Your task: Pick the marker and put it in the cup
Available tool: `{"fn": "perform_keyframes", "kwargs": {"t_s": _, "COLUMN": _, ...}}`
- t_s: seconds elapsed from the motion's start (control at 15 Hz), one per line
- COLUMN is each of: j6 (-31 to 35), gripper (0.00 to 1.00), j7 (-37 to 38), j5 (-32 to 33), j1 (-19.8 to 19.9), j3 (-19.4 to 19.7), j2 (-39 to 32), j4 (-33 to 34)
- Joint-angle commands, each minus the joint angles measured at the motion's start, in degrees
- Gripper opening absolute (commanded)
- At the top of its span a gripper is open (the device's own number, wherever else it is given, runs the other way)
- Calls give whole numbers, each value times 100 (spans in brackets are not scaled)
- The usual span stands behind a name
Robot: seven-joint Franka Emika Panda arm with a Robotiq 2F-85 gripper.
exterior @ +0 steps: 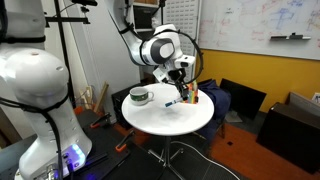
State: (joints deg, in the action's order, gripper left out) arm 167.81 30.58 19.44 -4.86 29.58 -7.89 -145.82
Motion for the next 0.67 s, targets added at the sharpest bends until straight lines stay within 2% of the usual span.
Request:
{"fn": "perform_keyframes", "kwargs": {"t_s": 0.0, "j6": -101, "gripper": 5, "j7": 1424, "j5": 1513, "j1": -568, "j3": 581, "j2": 471, "j4": -11}}
{"fn": "perform_keyframes", "kwargs": {"t_s": 0.13, "j6": -270, "gripper": 5, "j7": 2317, "j5": 2499, "j1": -726, "j3": 661, "j2": 689, "j4": 87}}
{"fn": "perform_keyframes", "kwargs": {"t_s": 0.33, "j6": -588, "gripper": 5, "j7": 3419, "j5": 3615, "j1": -817, "j3": 474, "j2": 1055, "j4": 135}}
{"fn": "perform_keyframes", "kwargs": {"t_s": 0.6, "j6": -1161, "gripper": 5, "j7": 4231, "j5": 4346, "j1": -968, "j3": 62, "j2": 1477, "j4": 51}}
